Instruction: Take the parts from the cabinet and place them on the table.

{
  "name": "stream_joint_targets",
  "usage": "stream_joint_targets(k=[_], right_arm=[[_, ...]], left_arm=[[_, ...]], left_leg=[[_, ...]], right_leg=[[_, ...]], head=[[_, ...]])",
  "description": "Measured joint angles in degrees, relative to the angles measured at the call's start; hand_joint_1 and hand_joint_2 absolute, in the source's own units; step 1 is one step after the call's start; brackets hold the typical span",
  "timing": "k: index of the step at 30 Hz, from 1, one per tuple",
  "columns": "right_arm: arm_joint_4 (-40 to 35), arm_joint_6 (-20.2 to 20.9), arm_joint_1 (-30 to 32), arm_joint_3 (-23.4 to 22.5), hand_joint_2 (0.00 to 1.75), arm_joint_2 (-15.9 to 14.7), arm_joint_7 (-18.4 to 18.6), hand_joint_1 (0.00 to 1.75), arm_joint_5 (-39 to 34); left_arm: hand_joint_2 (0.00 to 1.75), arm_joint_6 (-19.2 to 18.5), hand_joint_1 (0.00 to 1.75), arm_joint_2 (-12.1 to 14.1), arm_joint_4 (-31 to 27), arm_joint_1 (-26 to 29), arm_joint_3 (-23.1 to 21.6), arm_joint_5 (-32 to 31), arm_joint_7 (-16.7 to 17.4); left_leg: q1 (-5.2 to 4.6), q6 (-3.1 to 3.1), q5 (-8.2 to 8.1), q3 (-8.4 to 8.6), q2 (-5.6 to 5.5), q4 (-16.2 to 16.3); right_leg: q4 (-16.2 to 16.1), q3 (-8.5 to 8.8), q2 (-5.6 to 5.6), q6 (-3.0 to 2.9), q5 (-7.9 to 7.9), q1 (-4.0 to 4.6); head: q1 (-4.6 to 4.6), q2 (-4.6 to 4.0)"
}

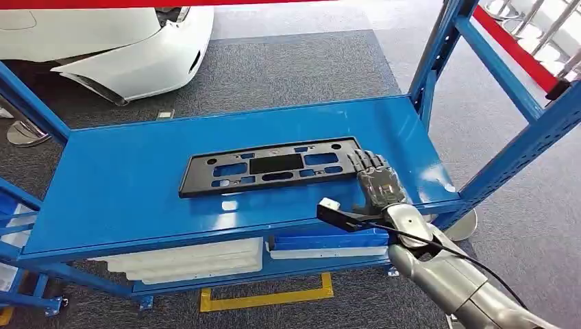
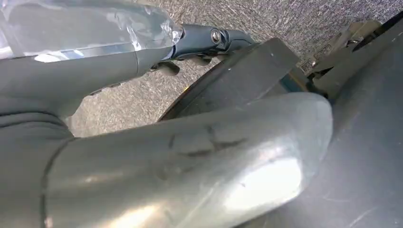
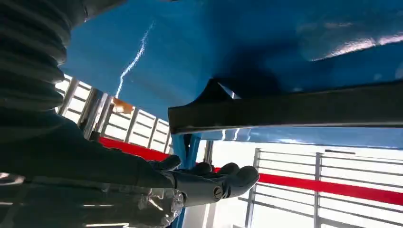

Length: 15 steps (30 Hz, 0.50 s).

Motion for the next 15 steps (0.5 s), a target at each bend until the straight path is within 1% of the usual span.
stream_joint_targets(k=[7,11,15], right_arm=[[2.7,-0.6,-1.2,1.2,1.75,0.2,-0.1,0.0,-0.1],[4.4,-2.5,-2.1,2.0,1.75,0.6,-0.7,0.0,1.1],[7.5,-4.0,-4.0,3.8,1.75,1.3,-0.4,0.0,2.6]], left_arm=[[0.0,0.0,0.0,0.0,0.0,0.0,0.0,0.0,0.0],[0.0,0.0,0.0,0.0,0.0,0.0,0.0,-0.1,-0.1],[0.0,-0.1,0.0,0.0,0.0,0.0,-0.1,-0.7,-0.1]], left_leg=[[0.0,0.0,0.0,0.0,0.01,0.0],[0.0,0.0,0.0,0.01,0.0,0.0],[0.0,0.04,0.03,0.02,0.01,0.0]], right_leg=[[0.0,0.0,-0.01,0.0,0.0,0.0],[0.0,0.01,-0.01,0.0,0.0,0.0],[0.0,0.02,-0.01,0.0,0.0,0.0]], head=[[0.02,-0.02],[0.0,-0.02],[0.0,0.0]])
